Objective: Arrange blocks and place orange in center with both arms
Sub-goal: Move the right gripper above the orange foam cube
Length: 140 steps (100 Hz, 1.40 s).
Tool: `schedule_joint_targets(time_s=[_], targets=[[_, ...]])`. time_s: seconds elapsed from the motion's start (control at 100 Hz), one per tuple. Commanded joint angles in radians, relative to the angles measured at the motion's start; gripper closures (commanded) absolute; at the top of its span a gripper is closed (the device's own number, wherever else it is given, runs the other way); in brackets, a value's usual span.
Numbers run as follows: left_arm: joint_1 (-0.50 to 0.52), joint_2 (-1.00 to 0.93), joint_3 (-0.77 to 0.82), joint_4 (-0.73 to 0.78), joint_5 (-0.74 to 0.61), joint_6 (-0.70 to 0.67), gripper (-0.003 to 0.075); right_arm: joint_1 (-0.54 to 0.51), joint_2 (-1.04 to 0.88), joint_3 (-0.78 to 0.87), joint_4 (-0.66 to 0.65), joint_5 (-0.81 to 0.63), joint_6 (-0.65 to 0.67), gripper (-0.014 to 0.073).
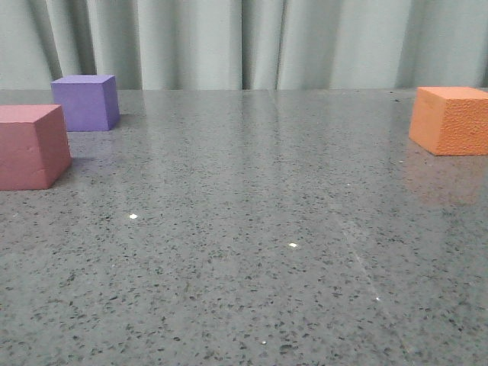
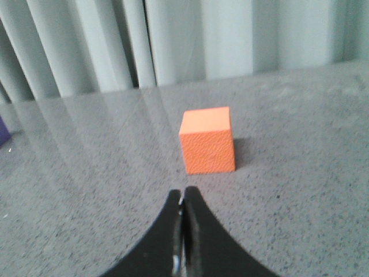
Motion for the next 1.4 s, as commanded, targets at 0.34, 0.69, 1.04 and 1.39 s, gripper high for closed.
schedule_joint_targets(time_s=[0.34, 0.69, 1.04, 1.39], targets=[[0.001, -0.033, 0.056, -0.002, -0.080, -0.006, 0.0739, -0.007, 0.572, -0.508, 0.016, 0.237, -0.007, 0.0661], [0.001, -0.033, 0.056, -0.002, -0.080, -0.006, 0.0739, -0.007, 0.870, -0.653, 0.007, 0.242, -0.007, 0.0661], [0.001, -0.033, 0.056, -0.002, -0.080, -0.006, 0.0739, -0.007, 0.913, -0.656, 0.007, 0.191, -0.007, 0.0073], [0.001, -0.033, 0.056, -0.002, -0.080, -0.006, 0.0739, -0.007, 0.956, -0.723, 0.001, 0.113, -0.008, -0.0042]])
